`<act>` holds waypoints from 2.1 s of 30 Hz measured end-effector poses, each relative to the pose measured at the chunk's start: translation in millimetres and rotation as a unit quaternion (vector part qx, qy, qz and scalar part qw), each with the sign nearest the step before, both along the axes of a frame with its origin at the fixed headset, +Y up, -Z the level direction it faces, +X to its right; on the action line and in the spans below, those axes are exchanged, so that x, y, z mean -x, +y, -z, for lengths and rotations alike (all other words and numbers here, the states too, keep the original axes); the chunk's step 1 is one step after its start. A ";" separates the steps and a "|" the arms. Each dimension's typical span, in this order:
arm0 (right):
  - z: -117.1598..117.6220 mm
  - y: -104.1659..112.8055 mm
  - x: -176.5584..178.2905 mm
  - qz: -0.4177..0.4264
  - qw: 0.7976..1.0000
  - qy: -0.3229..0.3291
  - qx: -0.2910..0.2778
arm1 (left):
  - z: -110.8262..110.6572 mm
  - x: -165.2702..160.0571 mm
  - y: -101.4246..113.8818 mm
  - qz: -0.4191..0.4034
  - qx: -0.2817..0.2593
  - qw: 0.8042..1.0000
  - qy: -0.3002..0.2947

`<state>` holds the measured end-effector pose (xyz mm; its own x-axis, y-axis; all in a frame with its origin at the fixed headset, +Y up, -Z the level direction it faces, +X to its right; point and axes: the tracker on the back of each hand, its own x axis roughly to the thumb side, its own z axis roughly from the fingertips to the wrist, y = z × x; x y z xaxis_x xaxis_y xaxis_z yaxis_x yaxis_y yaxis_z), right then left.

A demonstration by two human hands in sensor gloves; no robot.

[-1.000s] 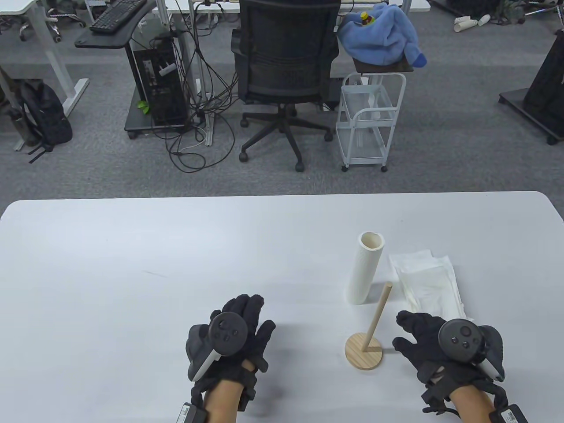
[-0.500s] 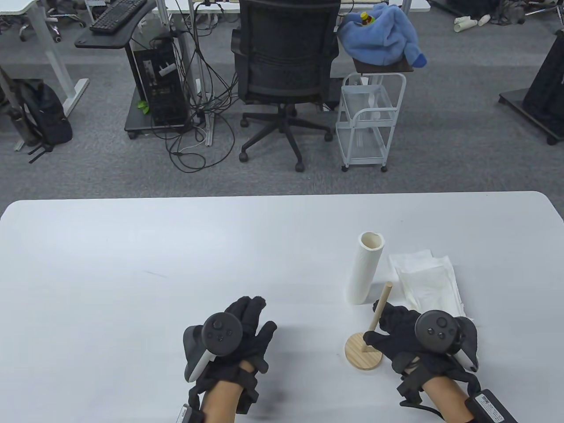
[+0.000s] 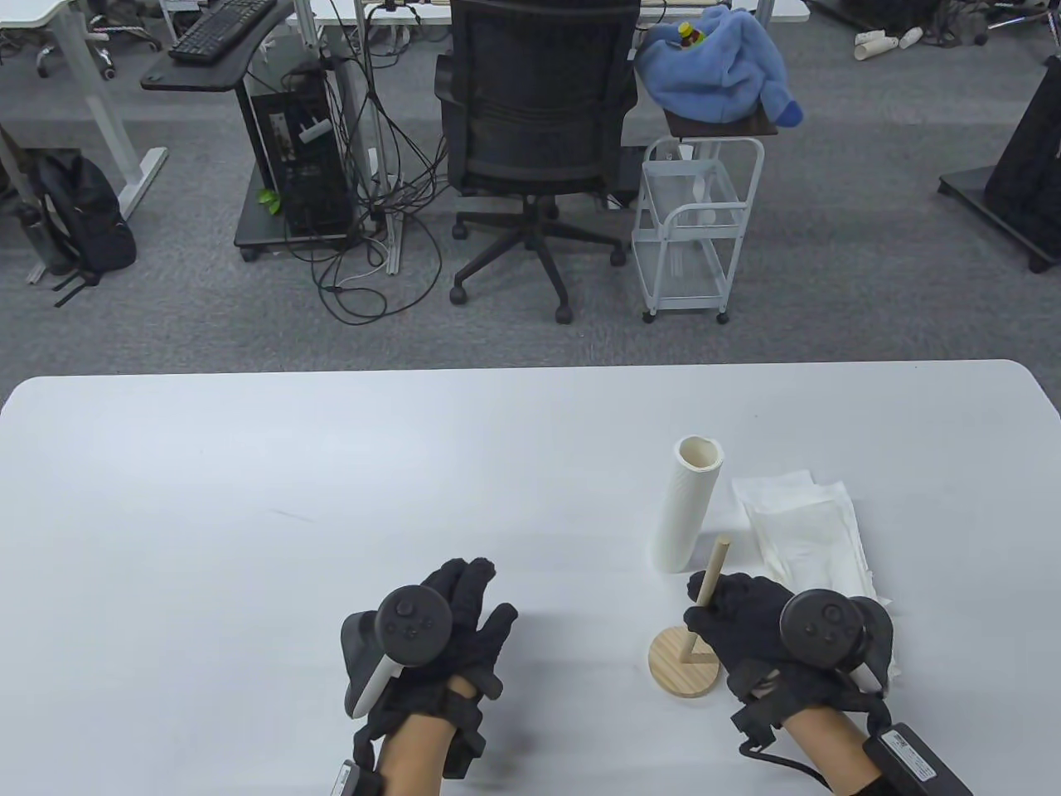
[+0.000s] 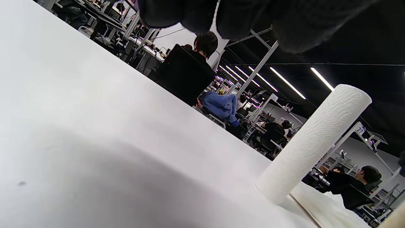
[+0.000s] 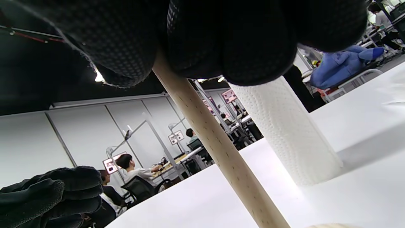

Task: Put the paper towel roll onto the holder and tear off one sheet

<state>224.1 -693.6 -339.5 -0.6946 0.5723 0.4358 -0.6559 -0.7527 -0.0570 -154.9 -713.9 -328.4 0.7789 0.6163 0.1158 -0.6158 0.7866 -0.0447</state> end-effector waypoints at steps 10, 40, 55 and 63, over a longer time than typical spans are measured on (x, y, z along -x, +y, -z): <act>14.3 25.1 30.6 0.004 1.000 0.016 -0.021 | 1.3 -1.6 -1.3 -0.002 0.007 1.000 -0.007; 85.0 -5.5 121.0 -0.007 1.000 0.019 -0.003 | 9.3 -1.1 -5.6 -0.018 0.035 0.999 -0.015; 47.2 33.3 61.1 -0.032 0.995 -0.003 -0.099 | 9.6 -1.8 -6.6 -0.025 0.035 0.999 -0.021; 45.4 101.5 -10.4 -0.070 0.974 -0.085 -0.198 | 8.1 -1.6 -8.0 -0.031 0.040 0.998 -0.024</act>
